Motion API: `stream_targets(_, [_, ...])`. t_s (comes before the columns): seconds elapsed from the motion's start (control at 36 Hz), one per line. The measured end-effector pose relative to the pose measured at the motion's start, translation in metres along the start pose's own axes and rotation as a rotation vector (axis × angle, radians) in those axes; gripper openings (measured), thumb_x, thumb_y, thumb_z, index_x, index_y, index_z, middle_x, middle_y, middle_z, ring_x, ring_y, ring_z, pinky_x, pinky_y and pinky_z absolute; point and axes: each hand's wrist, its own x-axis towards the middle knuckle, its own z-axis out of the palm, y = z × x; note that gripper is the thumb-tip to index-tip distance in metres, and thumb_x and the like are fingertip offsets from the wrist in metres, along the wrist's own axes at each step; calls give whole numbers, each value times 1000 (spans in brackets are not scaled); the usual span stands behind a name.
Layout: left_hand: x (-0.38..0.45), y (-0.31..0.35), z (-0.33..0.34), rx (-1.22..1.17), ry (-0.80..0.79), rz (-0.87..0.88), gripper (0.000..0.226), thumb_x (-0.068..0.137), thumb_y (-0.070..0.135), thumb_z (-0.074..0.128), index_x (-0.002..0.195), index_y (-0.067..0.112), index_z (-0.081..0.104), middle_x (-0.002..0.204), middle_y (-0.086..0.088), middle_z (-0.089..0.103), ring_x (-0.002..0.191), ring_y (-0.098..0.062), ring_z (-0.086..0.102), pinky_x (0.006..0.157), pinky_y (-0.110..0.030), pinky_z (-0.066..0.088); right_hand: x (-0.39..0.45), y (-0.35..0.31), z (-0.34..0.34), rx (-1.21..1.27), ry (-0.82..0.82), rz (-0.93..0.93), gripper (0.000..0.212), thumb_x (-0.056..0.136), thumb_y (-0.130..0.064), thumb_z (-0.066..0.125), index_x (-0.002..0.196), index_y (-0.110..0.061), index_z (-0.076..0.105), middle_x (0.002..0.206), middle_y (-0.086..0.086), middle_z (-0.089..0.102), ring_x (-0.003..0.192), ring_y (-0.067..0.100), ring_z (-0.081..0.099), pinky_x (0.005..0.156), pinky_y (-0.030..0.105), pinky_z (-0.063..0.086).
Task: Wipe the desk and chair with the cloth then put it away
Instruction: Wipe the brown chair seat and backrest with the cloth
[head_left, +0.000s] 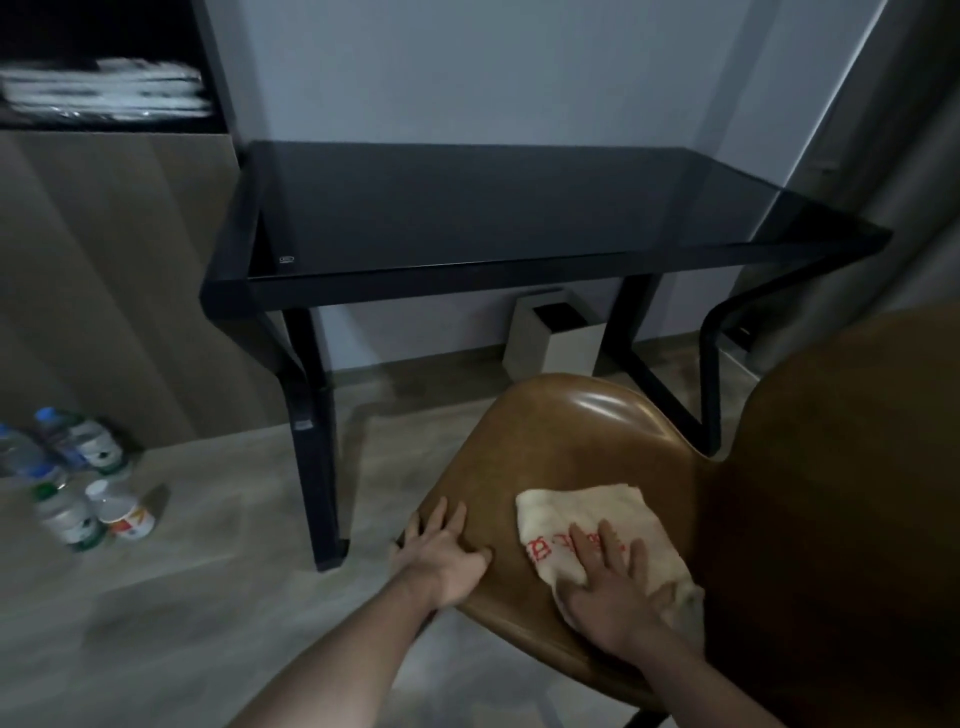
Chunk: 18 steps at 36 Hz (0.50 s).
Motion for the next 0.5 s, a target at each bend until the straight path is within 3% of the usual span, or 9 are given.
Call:
stream_targets(0.14, [13,-5,6,-8,5,23,85,90,69,38,161,43,1,170,15,-11,158,-25,-9,126,-51,-1,68,-19,-8,-21,132,38,81,86,-75,17,152,-48,-21,164,1,-28,147,40,-31,113,74,-10])
stream_targets(0.31, [21,-8,8,15,10,23,83,91,69,37,161,44,2,169,16,-12,157,-24,-11,126,-51,-2,116,-49,-60,22,167,32,73,98,-67,28,154,-49,-14,164,-5,-28,148,42,-28,110,77,-10])
stream_targets(0.5, [18,-5,6,29,2,17,82,91,70,36,161,44,1,169,17,-11,157,-25,-9,126,-52,2,102,-46,-39,-55,225,-89,66,99,-66,22,155,-50,-11,167,-6,-20,151,39,-20,113,75,-7])
